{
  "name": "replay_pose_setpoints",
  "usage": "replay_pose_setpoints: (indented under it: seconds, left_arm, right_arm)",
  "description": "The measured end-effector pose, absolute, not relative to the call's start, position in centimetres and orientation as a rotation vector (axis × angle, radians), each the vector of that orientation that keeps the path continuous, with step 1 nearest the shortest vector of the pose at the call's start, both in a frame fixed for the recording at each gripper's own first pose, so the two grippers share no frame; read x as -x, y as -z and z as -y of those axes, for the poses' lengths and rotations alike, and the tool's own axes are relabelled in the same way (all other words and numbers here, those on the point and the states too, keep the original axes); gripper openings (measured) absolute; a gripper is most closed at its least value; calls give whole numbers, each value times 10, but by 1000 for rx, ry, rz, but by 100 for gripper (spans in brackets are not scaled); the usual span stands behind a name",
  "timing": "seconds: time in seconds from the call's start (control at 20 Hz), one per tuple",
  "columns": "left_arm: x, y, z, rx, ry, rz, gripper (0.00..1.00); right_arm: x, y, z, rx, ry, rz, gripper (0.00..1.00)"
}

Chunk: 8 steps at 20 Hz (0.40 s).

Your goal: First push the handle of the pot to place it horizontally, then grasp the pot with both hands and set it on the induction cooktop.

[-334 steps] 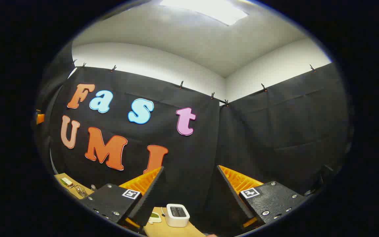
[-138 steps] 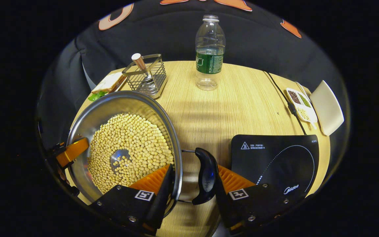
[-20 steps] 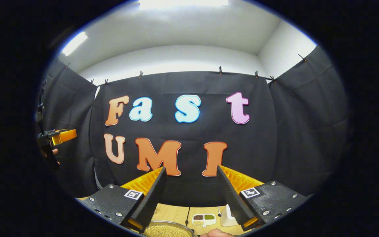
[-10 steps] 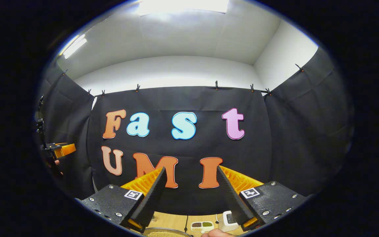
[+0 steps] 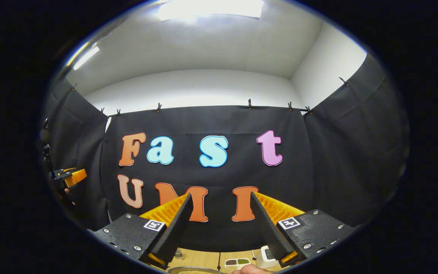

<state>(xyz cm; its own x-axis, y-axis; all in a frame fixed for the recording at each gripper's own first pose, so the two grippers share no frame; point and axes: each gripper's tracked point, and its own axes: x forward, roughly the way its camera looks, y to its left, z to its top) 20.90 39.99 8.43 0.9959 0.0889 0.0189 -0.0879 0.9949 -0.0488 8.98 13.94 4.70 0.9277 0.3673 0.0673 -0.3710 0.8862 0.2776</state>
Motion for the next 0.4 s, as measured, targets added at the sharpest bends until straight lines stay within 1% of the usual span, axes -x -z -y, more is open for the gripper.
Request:
replay_pose_setpoints:
  seconds: [0.25, 0.4]
  left_arm:
    - [-216, -83, -412, 63, -54, 41, 88]
    - [-221, -79, -419, 65, -21, 54, 88]
  right_arm:
    - [-84, -47, -158, -243, -355, 10, 93]
    - [-78, -39, -171, -228, -333, -21, 93]
